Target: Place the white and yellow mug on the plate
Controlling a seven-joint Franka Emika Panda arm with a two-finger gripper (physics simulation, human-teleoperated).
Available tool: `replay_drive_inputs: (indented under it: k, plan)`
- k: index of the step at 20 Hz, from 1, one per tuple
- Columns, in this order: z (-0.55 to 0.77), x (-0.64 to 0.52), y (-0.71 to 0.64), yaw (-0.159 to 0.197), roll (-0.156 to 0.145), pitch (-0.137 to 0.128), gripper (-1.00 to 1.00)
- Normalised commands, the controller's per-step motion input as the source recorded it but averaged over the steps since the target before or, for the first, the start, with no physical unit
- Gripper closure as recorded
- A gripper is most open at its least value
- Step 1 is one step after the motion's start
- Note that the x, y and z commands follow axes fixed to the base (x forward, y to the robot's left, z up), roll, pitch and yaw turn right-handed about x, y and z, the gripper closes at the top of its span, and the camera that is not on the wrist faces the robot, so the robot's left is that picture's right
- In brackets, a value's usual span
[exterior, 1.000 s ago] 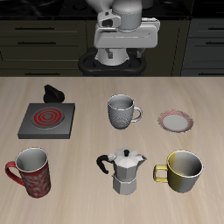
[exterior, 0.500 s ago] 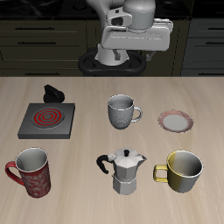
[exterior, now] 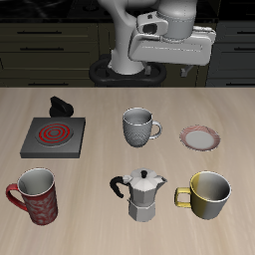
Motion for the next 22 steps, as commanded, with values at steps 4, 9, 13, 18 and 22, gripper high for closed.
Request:
replay_drive_inputs:
  k: [4, 9, 13, 18, 22]
  plan:
    - [0.09, 0.25, 0.26, -0.013, -0.031, -0.009, -1.0]
    - [0.15, 0.32, 0.09, -0.025, -0.046, -0.016, -1.0]
    - [0.12, 0.3, -0.07, -0.038, -0.034, -0.01, -1.0]
    - [-0.07, 0.32, 0.09, -0.012, 0.005, 0.018, -1.0]
    - [-0.07, 0.25, 0.2, -0.011, 0.077, 0.016, -1.0]
